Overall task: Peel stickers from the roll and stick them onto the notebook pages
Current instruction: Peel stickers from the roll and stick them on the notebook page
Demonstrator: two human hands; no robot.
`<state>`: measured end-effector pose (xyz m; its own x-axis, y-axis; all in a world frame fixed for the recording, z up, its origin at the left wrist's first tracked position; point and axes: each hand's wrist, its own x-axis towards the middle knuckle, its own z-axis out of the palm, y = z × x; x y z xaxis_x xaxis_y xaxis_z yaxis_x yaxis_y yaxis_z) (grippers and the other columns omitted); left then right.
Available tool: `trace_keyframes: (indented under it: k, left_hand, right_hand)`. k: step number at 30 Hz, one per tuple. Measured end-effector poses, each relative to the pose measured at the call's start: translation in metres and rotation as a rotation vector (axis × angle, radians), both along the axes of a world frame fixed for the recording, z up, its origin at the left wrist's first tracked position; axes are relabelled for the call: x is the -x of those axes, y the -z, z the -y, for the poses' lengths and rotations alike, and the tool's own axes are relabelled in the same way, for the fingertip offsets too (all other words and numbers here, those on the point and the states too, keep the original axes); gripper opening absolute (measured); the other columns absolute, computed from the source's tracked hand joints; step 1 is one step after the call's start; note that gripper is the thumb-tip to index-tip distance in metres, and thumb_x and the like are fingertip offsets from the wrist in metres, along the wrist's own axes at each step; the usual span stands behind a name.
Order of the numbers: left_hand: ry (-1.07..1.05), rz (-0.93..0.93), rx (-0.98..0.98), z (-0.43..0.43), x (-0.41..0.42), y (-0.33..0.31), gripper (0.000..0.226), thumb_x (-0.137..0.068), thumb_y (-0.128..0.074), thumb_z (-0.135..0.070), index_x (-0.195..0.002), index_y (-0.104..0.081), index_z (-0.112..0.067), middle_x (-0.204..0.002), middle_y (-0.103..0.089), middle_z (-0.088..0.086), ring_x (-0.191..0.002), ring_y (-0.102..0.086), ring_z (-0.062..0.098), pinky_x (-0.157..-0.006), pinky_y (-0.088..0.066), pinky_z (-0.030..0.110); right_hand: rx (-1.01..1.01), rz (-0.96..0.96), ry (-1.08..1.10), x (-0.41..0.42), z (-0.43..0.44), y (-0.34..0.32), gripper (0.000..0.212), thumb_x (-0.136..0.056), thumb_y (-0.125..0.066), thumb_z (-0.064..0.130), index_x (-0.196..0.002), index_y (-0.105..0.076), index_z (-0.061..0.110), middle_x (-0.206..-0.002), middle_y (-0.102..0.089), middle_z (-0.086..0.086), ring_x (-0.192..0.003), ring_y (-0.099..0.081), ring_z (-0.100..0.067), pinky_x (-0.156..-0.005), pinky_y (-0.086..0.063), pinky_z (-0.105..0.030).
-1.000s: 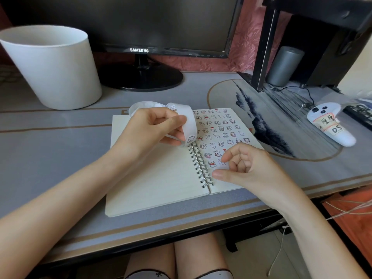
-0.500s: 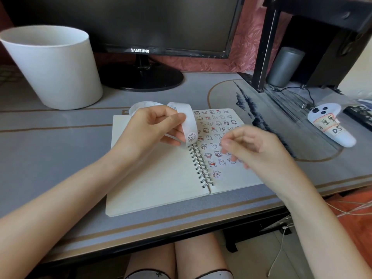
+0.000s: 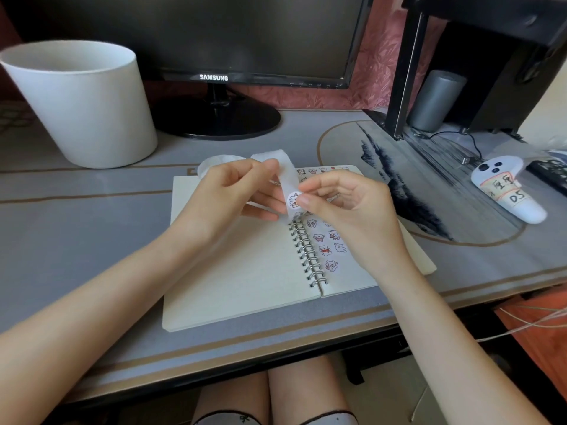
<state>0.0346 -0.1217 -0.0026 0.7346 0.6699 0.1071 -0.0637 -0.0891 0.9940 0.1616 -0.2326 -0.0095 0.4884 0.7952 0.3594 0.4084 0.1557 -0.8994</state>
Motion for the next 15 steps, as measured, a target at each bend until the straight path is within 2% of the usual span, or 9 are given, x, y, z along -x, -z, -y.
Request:
trace_keyframes:
  k: [6,15]
  left_hand:
    - [0.049,-0.047,-0.02,0.0008,-0.0014,0.0044,0.01,-0.088,-0.061,-0.01,-0.08,-0.063,-0.005,-0.066,-0.069,0.0,-0.067,-0.068,0.011,-0.07,-0.058,0.025]
    - [0.058,-0.056,-0.016,-0.001,-0.0017,0.0074,0.013,-0.089,-0.06,-0.01,-0.078,-0.065,-0.004,-0.066,-0.068,0.0,-0.067,-0.068,0.012,-0.066,-0.057,0.022]
  right_hand:
    - [-0.032,-0.037,0.007,-0.0012,0.0014,0.0025,0.019,-0.078,-0.072,-0.001,-0.083,-0.071,0.017,-0.073,-0.071,0.006,-0.068,-0.065,-0.003,-0.069,-0.051,-0.017]
    - [-0.029,0.012,0.016,0.0006,0.0002,0.0056,0.017,-0.078,-0.072,0.0,-0.082,-0.071,0.017,-0.073,-0.07,0.005,-0.069,-0.065,-0.005,-0.071,-0.051,-0.018]
